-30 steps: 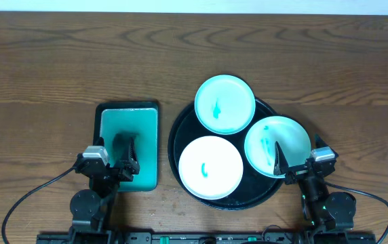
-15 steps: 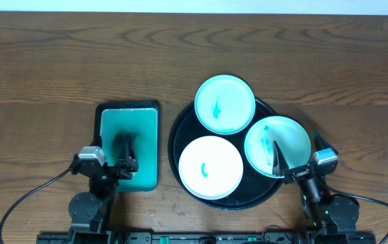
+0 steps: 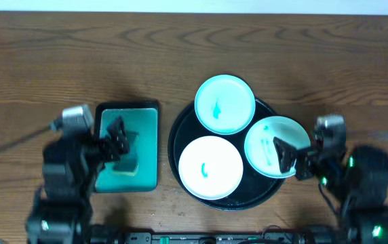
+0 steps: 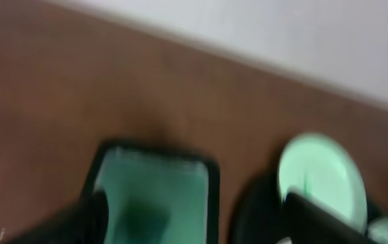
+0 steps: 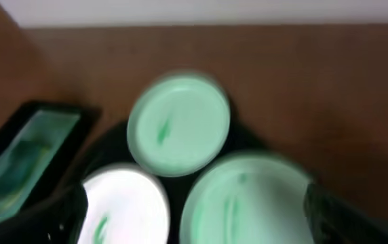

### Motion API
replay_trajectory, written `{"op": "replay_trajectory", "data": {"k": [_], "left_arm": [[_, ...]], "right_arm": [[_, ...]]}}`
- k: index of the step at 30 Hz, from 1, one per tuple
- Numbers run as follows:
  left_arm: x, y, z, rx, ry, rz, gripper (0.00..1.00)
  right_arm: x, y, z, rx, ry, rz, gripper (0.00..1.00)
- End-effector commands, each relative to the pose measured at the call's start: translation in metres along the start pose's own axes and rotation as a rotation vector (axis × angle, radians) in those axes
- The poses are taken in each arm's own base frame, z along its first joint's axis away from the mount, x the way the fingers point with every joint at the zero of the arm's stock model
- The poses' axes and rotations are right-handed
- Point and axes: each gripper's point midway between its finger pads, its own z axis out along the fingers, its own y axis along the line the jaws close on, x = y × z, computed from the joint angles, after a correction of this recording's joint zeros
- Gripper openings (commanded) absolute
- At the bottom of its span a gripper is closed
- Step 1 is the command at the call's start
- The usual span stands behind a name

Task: Clean dirty plates on tray and stack at the side
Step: 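Grasp the sponge with the left gripper and the white plate rim with the right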

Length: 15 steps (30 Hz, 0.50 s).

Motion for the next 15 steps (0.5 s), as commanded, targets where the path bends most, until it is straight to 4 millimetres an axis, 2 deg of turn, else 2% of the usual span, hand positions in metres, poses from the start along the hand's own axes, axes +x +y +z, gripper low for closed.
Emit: {"op": "replay_trajectory", "data": {"k": [1, 3, 5, 9, 13, 15], "left_arm": [[-0.017, -0.011, 0.003, -0.011, 0.124, -0.012, 0.82], [-0.015, -0.010, 0.006, -0.046, 0.220, -0.015, 0.82], [-0.009, -0.008, 0.008, -0.073, 0.301, 0.001, 0.82], [0.008, -0.004, 0.016, -0.090, 0.408, 0.028, 0.82], [0.027, 0.019, 0.018, -0.217, 0.502, 0.047, 0.82], [0.039, 0.037, 0.020, -0.330, 0.551, -0.025, 0.82]], "right_arm": [[-0.021, 0.003, 0.005, -0.009, 0.109, 0.043, 0.99], [-0.030, 0.003, 0.012, -0.013, 0.159, 0.070, 0.99], [-0.037, 0.011, 0.020, -0.069, 0.186, 0.106, 0.99], [-0.037, 0.032, 0.039, -0.226, 0.244, 0.135, 0.99], [-0.006, 0.040, 0.059, -0.218, 0.399, 0.127, 0.99], [0.016, 0.040, 0.067, -0.154, 0.489, 0.093, 0.99]]}}
